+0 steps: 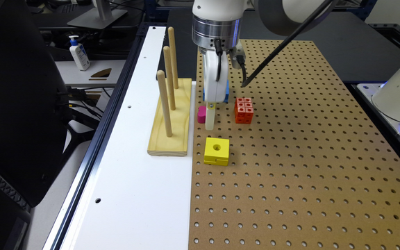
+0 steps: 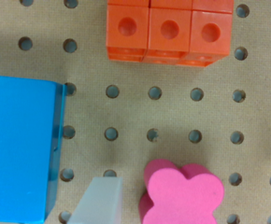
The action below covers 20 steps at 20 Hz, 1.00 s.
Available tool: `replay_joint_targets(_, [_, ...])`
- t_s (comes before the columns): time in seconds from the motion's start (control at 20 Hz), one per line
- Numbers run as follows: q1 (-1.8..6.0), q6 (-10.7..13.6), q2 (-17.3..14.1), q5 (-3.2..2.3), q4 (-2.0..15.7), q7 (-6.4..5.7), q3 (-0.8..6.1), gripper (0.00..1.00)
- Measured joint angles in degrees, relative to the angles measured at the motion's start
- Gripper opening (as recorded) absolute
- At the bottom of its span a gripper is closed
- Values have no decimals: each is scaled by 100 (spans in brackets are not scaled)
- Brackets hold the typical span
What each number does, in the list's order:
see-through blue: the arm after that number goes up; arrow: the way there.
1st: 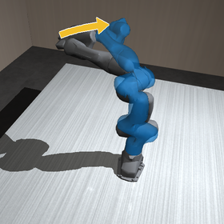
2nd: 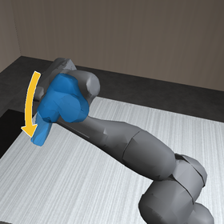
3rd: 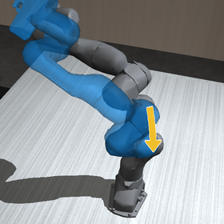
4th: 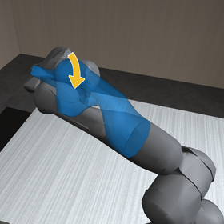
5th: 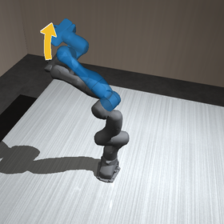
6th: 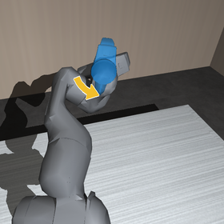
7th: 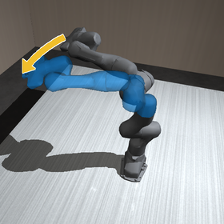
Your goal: Pick up pink flower.
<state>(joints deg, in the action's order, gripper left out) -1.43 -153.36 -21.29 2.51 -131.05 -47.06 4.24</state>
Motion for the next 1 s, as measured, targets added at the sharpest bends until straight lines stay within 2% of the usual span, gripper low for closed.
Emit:
replay_joint_targets(0.2, [0, -148, -148, 0, 12, 0, 0, 100])
replay_joint_targets(1.0, [1, -150, -202, 0, 123, 0, -2, 100])
